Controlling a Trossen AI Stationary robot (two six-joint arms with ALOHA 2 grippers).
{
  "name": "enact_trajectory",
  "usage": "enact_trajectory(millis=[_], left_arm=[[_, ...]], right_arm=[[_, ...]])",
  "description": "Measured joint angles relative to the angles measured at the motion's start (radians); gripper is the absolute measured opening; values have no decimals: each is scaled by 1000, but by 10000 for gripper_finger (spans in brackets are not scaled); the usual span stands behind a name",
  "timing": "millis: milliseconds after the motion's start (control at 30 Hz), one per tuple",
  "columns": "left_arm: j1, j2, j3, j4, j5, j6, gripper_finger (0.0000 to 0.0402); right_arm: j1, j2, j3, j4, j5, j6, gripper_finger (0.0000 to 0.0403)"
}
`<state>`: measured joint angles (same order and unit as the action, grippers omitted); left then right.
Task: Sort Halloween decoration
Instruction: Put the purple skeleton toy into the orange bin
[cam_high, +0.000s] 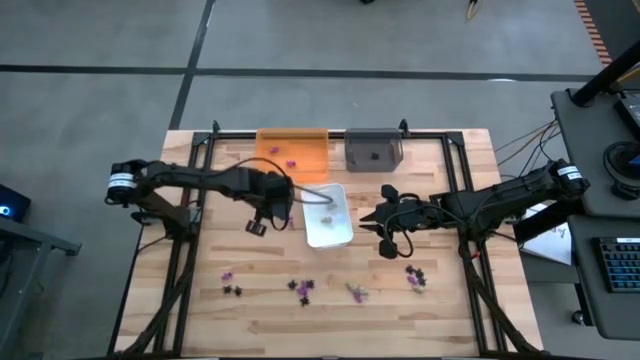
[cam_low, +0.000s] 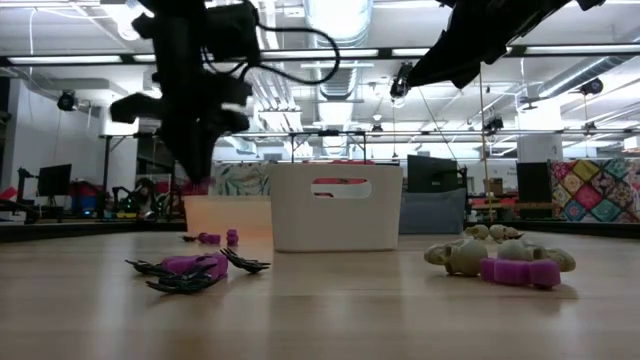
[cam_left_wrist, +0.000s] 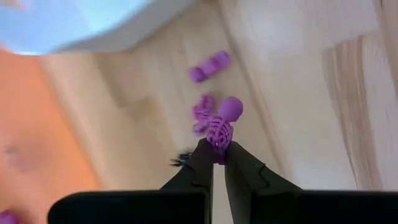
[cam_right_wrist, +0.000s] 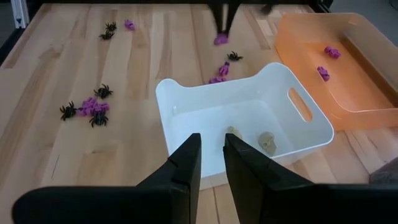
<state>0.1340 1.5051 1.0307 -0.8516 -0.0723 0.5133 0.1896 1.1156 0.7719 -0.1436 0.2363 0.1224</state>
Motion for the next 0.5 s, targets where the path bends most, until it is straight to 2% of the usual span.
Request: enact_trajectory(millis=[300,500], left_arm=[[198,-20,206,-9,-17,42,0],[361,-19,281,96,-15,74,0]], right_arm=[[0,0,0,0,0,0,63],[0,0,0,0,0,-3,63]])
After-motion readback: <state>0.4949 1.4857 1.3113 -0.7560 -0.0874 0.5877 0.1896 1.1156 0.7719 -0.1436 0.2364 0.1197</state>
